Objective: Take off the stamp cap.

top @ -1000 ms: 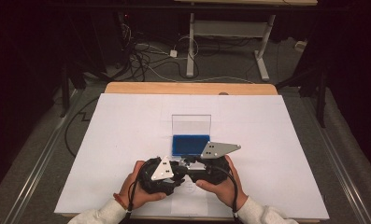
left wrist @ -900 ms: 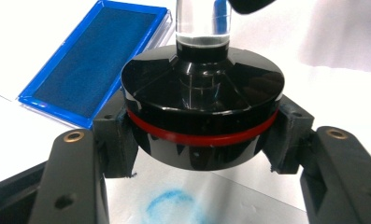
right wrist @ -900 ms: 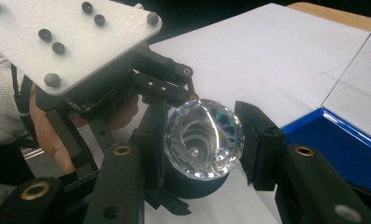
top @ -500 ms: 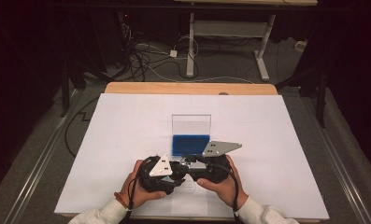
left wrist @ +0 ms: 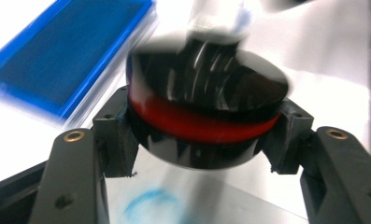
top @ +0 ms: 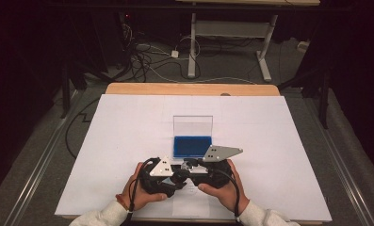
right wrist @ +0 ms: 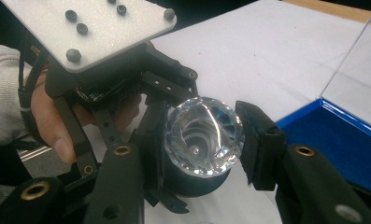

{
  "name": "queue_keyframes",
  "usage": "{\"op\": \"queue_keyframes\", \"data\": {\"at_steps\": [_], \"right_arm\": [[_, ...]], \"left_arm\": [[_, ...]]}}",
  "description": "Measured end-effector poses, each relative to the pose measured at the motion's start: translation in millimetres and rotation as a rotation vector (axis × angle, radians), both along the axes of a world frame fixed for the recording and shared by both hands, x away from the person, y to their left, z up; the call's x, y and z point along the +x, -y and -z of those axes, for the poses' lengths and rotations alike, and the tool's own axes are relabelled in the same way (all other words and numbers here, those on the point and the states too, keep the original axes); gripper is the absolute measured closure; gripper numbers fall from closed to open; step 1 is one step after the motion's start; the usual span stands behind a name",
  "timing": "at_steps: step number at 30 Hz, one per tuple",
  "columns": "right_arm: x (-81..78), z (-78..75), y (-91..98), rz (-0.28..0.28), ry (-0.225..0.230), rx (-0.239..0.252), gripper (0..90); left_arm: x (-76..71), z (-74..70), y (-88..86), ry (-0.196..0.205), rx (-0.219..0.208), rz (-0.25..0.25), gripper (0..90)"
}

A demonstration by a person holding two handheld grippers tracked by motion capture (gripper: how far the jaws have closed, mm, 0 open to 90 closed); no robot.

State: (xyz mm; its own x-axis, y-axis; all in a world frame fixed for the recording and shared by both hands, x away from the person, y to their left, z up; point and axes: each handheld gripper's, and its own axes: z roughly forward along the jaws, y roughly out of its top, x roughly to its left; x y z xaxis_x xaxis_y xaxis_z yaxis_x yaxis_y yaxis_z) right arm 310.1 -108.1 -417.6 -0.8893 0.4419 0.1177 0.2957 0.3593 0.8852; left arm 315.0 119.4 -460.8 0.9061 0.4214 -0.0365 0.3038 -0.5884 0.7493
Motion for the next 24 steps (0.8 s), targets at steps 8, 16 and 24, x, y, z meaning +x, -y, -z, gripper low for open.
{"op": "queue_keyframes", "data": {"at_steps": [8,16,24], "right_arm": [[-2.7,-15.7,17.4,0.039,0.049,0.041,57.2],[-4.3,-25.0,31.4,0.056,0.085,0.019,57.2],[-4.2,-30.1,42.5,0.078,0.113,-0.007,57.2]], "left_arm": [[0.7,-9.3,-22.2,0.106,0.025,-0.065,36.7],[1.3,-13.0,-42.6,0.138,0.038,-0.104,36.6],[-0.8,-15.7,-62.2,0.160,0.050,-0.136,36.6]]}}
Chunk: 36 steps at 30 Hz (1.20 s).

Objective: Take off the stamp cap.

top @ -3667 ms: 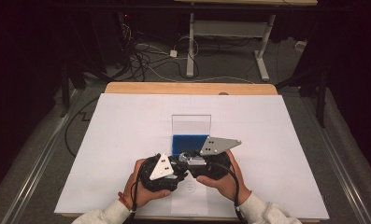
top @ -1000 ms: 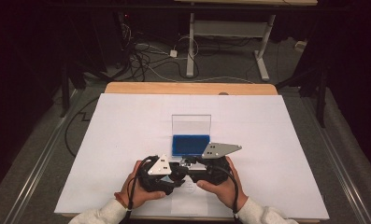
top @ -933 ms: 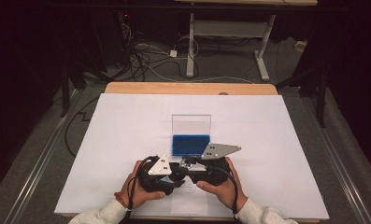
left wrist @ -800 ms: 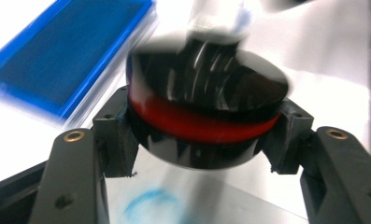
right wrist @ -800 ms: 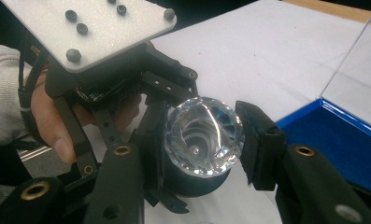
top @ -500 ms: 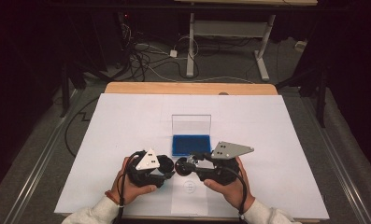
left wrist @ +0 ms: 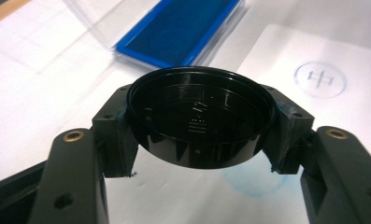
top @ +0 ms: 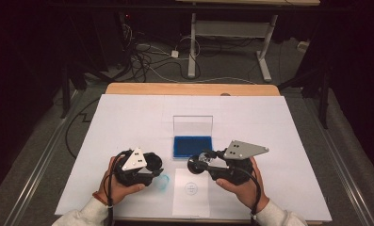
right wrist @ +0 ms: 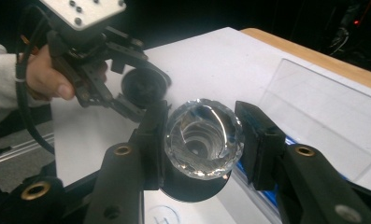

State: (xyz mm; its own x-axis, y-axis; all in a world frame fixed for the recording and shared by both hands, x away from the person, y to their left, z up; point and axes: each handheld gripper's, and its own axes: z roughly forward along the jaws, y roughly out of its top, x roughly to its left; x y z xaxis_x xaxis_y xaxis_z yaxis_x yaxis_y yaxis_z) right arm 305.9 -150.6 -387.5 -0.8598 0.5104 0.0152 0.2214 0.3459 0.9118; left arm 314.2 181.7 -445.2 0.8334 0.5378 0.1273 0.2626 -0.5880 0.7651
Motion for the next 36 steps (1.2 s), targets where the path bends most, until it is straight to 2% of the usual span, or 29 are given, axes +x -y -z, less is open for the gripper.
{"op": "queue_keyframes", "data": {"at_steps": [7,14,24,30,36], "right_arm": [[3.6,-1.1,15.2,0.027,-0.002,-0.027,57.2],[6.7,0.0,22.6,0.050,0.004,-0.054,57.2],[16.0,1.3,34.7,0.092,0.021,-0.116,57.2],[21.4,0.5,40.2,0.113,0.022,-0.126,57.2],[23.0,-0.2,42.1,0.120,0.024,-0.128,57.2]], "left_arm": [[-4.8,0.4,-12.0,0.013,0.011,-0.015,36.6],[-11.2,3.8,-21.5,0.022,0.020,-0.030,36.6],[-25.0,3.9,-31.3,0.047,0.025,-0.050,36.6],[-30.7,5.6,-35.2,0.035,0.011,-0.055,36.5],[-29.6,6.9,-35.3,0.029,0.009,-0.051,36.5]]}}
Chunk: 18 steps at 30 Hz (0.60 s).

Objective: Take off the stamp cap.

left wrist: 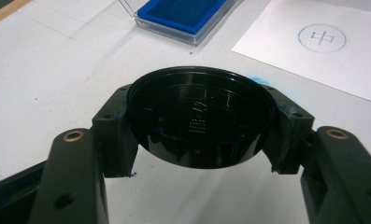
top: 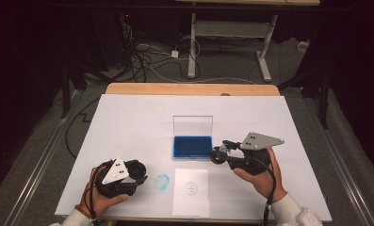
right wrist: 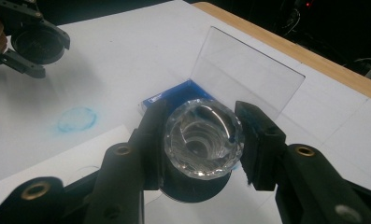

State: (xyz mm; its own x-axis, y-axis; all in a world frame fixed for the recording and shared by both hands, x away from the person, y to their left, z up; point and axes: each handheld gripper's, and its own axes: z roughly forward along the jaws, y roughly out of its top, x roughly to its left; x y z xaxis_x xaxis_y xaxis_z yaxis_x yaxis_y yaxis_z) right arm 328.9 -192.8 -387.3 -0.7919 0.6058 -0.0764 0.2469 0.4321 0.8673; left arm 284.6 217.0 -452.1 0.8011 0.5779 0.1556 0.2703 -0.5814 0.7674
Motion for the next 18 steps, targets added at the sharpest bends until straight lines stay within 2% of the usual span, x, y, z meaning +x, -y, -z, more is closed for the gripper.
{"op": "queue_keyframes", "data": {"at_steps": [3,18], "right_arm": [[0.6,0.1,0.8,0.004,-0.002,0.002,57.2],[5.5,-1.9,-1.8,0.006,-0.005,-0.002,57.1]], "left_arm": [[1.2,0.4,-0.6,-0.003,-0.009,0.002,36.5],[4.1,3.8,1.7,-0.020,-0.002,0.007,36.5]]}}
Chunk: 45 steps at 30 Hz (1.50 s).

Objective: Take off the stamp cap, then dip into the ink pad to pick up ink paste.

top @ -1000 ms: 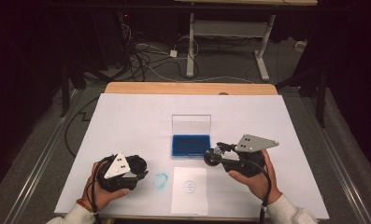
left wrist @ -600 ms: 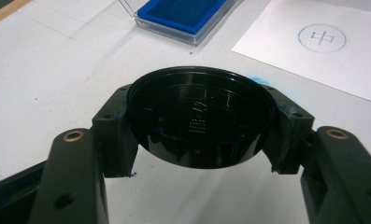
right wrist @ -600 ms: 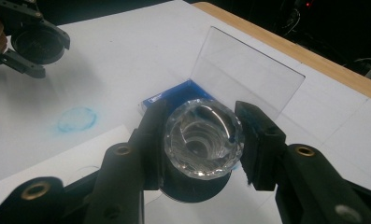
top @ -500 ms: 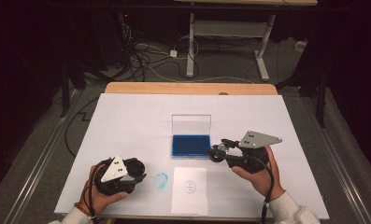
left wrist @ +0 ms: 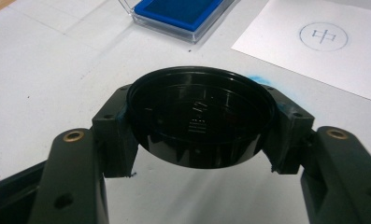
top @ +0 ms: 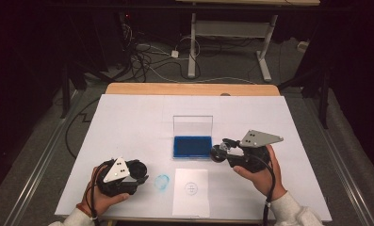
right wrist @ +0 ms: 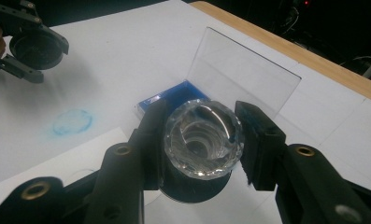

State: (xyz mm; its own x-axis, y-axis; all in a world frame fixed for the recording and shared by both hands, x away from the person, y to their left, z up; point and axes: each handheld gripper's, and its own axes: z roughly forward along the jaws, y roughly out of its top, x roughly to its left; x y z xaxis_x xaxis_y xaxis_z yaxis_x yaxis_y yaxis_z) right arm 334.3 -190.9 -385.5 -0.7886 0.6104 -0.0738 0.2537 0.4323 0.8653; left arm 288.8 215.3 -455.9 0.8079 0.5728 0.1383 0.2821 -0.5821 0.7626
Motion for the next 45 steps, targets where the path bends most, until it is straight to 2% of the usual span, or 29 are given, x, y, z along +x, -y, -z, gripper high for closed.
{"op": "queue_keyframes", "data": {"at_steps": [8,15,20,24,28,30,37,45], "right_arm": [[3.9,-4.7,-7.4,-0.017,-0.006,0.006,57.1],[11.5,-10.7,-17.4,-0.035,-0.009,-0.009,57.1],[20.7,-19.1,-31.3,-0.051,-0.004,-0.042,57.1],[29.4,-20.3,-47.5,-0.067,-0.018,-0.080,57.1],[39.2,-16.8,-64.6,-0.082,-0.033,-0.130,57.1],[45.1,-13.9,-72.0,-0.091,-0.054,-0.139,57.1],[65.0,1.4,-94.4,-0.073,-0.084,-0.222,57.1],[84.4,17.6,-110.5,-0.052,-0.131,-0.243,57.1]], "left_arm": [[0.5,0.9,0.7,-0.006,0.002,-0.004,36.5],[-0.2,0.2,1.7,-0.005,0.004,-0.003,36.5],[2.2,-0.1,5.3,-0.004,0.009,0.006,36.5],[3.2,-0.3,5.9,-0.005,0.010,0.011,36.5],[3.9,-0.4,6.2,-0.005,0.005,0.011,36.5],[4.0,-0.1,6.4,-0.006,0.005,0.012,36.5],[4.4,0.7,7.0,-0.014,0.008,0.016,36.5],[5.4,1.1,6.6,-0.016,0.004,0.014,36.5]]}}
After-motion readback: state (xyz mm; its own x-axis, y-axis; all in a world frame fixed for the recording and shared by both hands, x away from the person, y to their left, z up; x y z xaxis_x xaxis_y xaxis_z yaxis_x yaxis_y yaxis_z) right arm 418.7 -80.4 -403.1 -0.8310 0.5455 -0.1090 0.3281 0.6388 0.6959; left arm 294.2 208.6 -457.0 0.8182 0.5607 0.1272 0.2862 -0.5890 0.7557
